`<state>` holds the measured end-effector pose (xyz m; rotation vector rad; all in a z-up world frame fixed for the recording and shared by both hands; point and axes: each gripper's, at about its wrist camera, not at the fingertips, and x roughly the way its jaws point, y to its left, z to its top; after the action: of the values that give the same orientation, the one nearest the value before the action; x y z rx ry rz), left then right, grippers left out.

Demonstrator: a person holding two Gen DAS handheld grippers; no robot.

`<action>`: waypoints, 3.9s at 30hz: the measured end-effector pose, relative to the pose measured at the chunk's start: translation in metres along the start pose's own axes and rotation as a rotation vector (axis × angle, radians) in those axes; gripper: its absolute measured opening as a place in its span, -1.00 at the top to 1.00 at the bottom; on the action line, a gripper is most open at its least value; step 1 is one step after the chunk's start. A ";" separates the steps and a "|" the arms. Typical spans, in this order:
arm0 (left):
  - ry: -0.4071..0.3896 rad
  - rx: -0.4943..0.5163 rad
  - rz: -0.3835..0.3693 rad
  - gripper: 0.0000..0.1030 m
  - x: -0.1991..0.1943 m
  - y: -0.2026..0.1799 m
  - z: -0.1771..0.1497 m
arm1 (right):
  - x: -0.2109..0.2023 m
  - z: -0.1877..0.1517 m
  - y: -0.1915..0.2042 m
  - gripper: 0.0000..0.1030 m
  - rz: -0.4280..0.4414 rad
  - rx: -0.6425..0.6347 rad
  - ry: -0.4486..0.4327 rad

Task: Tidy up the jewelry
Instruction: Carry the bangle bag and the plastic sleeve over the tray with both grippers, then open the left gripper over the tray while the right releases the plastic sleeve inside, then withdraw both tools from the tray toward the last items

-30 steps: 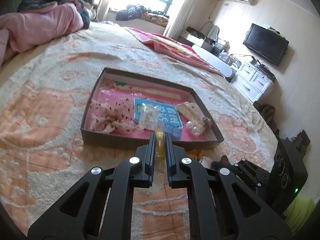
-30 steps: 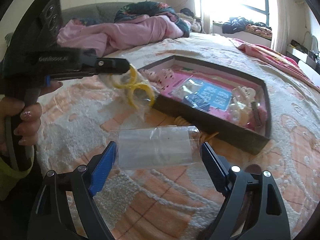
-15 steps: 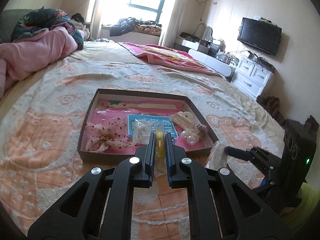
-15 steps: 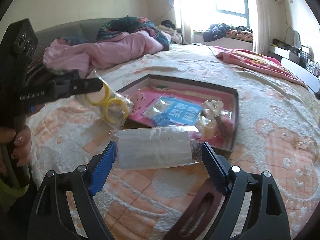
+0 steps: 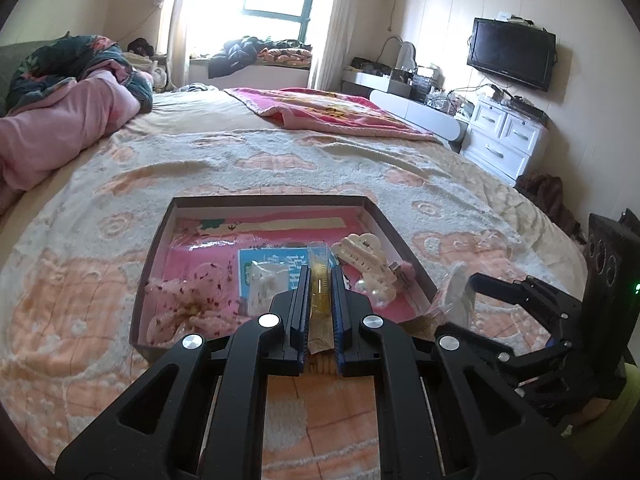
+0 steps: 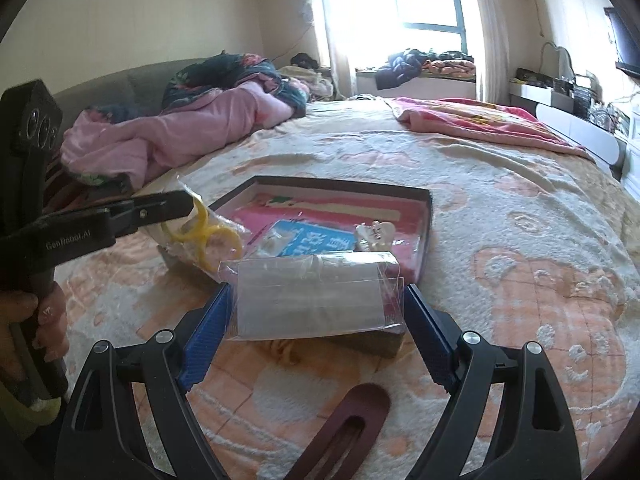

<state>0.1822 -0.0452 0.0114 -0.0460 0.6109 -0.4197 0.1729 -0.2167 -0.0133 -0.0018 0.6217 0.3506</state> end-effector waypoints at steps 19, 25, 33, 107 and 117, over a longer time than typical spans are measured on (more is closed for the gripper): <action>-0.008 -0.073 0.045 0.91 0.047 0.042 0.020 | 0.033 0.017 -0.012 -0.59 -0.058 -0.025 0.013; -0.015 -0.113 0.054 0.91 0.053 0.059 0.020 | 0.048 0.028 -0.009 -0.59 -0.060 -0.050 0.018; -0.004 -0.151 0.057 0.91 0.061 0.073 0.016 | 0.075 0.038 -0.001 -0.59 -0.050 -0.094 0.066; -0.031 -0.145 0.173 -0.78 -0.020 0.054 -0.016 | 0.012 0.001 -0.001 -0.87 -0.103 -0.029 0.041; -0.004 -0.106 0.168 -0.78 -0.026 0.041 -0.032 | -0.005 -0.021 -0.004 -0.87 -0.120 -0.005 0.064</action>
<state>0.1603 0.0052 -0.0069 -0.0961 0.6272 -0.2244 0.1586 -0.2240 -0.0280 -0.0553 0.6811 0.2370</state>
